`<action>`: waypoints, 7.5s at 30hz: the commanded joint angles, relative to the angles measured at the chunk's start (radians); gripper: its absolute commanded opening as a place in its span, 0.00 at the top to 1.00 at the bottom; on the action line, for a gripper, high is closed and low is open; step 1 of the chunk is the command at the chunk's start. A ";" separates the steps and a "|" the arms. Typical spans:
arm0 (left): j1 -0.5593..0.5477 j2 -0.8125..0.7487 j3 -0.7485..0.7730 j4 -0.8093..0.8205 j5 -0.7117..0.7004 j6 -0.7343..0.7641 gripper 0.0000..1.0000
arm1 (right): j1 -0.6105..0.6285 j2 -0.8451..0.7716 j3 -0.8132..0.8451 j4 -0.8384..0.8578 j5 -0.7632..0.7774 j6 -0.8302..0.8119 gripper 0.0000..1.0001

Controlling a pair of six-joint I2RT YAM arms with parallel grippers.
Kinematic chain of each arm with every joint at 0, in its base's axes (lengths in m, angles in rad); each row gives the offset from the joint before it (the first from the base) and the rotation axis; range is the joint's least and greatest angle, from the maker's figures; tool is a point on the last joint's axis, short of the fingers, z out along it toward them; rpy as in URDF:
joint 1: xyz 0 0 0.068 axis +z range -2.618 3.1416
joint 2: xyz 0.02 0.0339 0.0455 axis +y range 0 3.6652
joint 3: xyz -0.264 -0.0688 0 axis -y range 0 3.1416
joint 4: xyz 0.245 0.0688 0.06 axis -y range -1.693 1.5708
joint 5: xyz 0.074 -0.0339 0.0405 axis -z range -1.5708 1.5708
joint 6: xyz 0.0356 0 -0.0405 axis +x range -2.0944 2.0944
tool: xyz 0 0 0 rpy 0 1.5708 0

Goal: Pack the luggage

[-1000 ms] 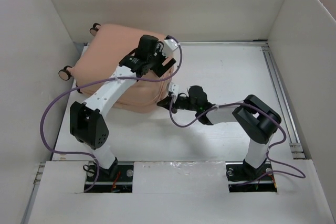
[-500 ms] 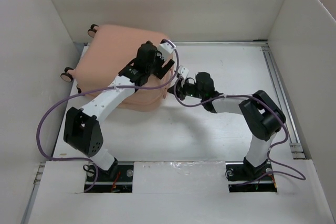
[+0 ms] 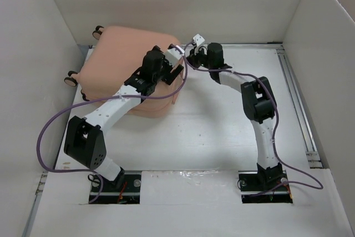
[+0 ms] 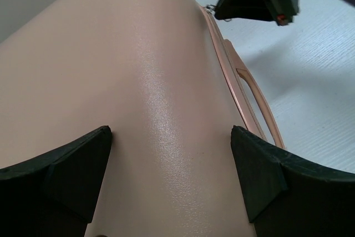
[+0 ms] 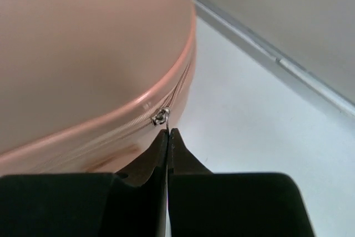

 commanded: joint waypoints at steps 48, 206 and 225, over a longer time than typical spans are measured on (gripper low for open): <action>-0.352 0.562 0.368 -0.125 -0.824 -0.109 0.21 | -0.145 0.020 0.089 0.148 -0.140 -0.050 1.00; 0.623 0.247 0.454 -0.455 -0.007 -0.357 0.00 | -0.562 -0.895 -0.708 -0.376 0.092 0.020 0.27; 0.917 0.052 0.329 -0.488 0.179 -0.356 0.00 | -0.618 -0.974 -0.391 -0.728 0.219 -0.047 0.27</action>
